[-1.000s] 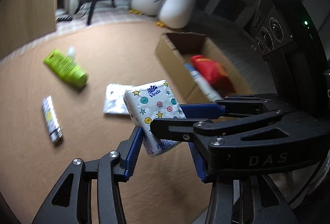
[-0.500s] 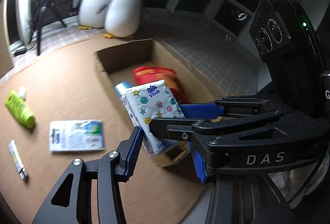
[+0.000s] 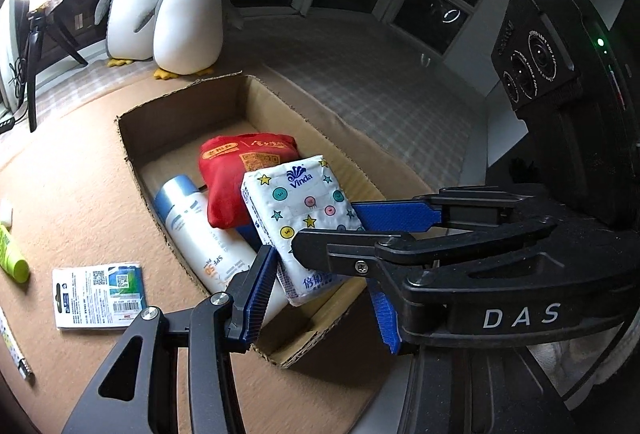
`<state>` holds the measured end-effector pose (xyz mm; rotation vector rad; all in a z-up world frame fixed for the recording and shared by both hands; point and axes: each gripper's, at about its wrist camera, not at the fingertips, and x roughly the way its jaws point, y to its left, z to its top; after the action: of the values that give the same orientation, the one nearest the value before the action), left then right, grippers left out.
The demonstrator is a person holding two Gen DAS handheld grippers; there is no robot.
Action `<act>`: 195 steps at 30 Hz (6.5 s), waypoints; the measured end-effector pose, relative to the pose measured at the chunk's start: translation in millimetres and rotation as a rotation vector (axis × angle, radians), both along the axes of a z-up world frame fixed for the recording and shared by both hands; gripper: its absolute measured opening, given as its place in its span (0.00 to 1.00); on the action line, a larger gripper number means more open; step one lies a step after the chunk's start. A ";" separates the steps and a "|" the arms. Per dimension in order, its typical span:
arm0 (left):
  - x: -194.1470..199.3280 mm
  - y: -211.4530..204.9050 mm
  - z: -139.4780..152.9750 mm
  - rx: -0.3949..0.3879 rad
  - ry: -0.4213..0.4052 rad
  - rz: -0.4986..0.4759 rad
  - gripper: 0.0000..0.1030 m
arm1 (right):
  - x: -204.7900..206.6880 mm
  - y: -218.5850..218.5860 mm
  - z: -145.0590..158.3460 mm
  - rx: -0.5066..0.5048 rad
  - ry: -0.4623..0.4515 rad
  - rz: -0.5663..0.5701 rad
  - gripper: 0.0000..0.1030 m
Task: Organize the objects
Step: 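Carry the tissue pack with the right tool into the box and release, then move the right tool to the blue-and-white TOG card package, then grasp the card package with the right tool and lift it, then carry the card package with the right tool into the box and release, then move both tools toward the green tube and the lighter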
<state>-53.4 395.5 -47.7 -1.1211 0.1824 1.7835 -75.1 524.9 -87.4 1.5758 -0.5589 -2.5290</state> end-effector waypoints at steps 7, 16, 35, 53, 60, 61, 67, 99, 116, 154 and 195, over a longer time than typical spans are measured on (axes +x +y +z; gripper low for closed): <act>0.4 -5.8 1.1 -0.004 0.001 0.009 0.49 | 2.7 0.2 1.9 0.008 0.011 -0.019 0.48; -6.0 -42.4 10.0 -0.016 0.033 0.079 0.52 | 4.1 -12.6 8.7 0.031 0.040 -0.016 0.53; -23.6 -208.6 10.0 -0.147 0.107 0.393 0.72 | -19.6 -107.7 15.9 0.085 0.135 0.146 0.55; -26.8 -332.0 -13.4 -0.169 0.018 0.615 0.72 | -101.6 -168.4 -35.6 0.101 -0.057 0.300 0.55; -20.1 -343.8 -12.8 -0.168 0.021 0.624 0.72 | -141.5 -189.8 -58.2 0.111 -0.137 0.335 0.55; -19.7 -346.1 -12.7 -0.166 0.019 0.629 0.72 | -146.2 -191.5 -61.9 0.120 -0.146 0.332 0.55; -18.5 -357.1 -14.1 -0.158 0.012 0.658 0.72 | -161.5 -186.2 -79.4 0.110 -0.200 0.285 0.55; -21.1 -345.1 -22.7 -0.147 -0.013 0.637 0.72 | -102.3 -224.2 -86.9 0.279 -0.187 0.392 0.55; -25.1 -348.8 -25.9 -0.145 -0.024 0.648 0.72 | -115.2 -227.8 -86.6 0.293 -0.180 0.333 0.53; -44.0 -285.5 -32.0 -0.166 -0.020 0.548 0.72 | -45.2 -70.0 2.1 0.266 0.028 0.026 0.52; -72.7 -315.4 -50.4 -0.186 -0.054 0.636 0.71 | -73.3 -144.1 3.8 0.106 0.052 0.192 0.53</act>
<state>-126.0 80.1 -98.2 -1.4690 -0.0536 2.3228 -148.5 380.8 -83.6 1.5110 -0.2571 -2.4829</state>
